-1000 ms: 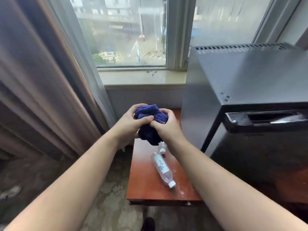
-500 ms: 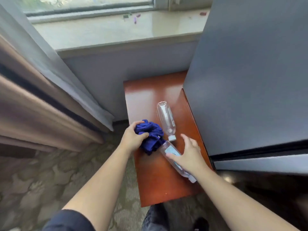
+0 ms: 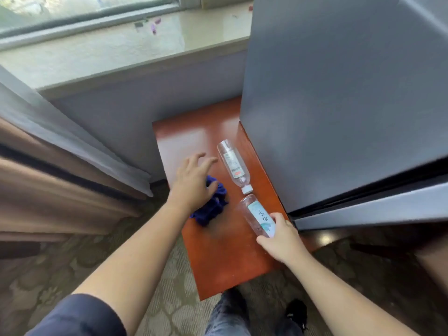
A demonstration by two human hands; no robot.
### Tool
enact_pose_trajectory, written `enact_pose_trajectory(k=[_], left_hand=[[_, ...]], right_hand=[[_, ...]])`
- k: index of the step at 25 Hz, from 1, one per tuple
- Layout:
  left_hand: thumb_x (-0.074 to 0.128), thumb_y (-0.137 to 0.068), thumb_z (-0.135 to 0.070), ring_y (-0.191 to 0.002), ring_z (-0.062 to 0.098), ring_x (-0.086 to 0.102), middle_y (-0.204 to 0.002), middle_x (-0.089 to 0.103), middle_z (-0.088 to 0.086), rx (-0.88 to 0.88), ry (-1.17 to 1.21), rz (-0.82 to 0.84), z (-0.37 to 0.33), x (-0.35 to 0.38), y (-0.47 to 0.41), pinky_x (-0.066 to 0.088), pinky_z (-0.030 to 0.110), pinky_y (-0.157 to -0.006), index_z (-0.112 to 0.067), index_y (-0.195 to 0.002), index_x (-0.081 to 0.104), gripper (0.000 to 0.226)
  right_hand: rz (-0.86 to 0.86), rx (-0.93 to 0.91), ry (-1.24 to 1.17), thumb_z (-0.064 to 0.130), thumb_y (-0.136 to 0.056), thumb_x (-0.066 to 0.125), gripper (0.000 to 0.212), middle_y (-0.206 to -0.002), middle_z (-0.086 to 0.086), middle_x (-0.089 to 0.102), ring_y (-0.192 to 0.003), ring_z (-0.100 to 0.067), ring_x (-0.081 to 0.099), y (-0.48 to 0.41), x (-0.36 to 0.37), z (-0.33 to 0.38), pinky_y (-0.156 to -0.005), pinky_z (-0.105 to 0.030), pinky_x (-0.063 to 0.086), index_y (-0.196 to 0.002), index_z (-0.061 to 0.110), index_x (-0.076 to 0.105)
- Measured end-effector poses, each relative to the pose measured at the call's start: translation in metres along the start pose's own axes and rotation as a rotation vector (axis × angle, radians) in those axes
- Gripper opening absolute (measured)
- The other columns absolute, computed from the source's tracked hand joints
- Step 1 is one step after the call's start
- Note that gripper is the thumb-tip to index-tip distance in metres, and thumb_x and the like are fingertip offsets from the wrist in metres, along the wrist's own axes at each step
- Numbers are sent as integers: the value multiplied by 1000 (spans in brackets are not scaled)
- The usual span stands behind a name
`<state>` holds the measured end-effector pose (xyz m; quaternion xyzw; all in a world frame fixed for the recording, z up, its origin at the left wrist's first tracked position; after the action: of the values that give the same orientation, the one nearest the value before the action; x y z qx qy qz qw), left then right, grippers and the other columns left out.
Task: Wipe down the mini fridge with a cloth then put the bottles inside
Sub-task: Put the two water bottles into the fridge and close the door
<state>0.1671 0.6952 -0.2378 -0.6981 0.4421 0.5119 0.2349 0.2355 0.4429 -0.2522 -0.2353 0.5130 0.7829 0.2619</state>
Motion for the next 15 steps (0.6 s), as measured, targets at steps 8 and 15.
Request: enact_pose_trajectory(k=[8,15], left_hand=[[48,-98,-12,-149,27,24,-164,26,2,451,-449,276,-75,72,-53,38,42,-111,-33,-147,46,53],[73,-86,-28,-133,29,43,-147,50,0,295,-132,-14,-96,52,-46,41,46,-105,-31,-125,62,41]], right_hand=[[18,21,-228,40,-75,66,80,-127,5,65,-107,-17,65,34,-48,-33,-94,-35,56,-147,43,30],[9,-95,-75,56,-78,74,84,-138,-1,58,-121,-21,58,57,-69,-45,-94,-29,47,-148,33,34]])
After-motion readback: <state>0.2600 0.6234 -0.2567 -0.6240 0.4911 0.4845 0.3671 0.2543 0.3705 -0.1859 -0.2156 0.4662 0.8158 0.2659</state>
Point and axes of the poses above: each hand's wrist, its own y-axis away from the middle knuckle, its own x-axis out of the palm, z = x × y, the point moved 1 cm from there along -y, towards the middle knuckle
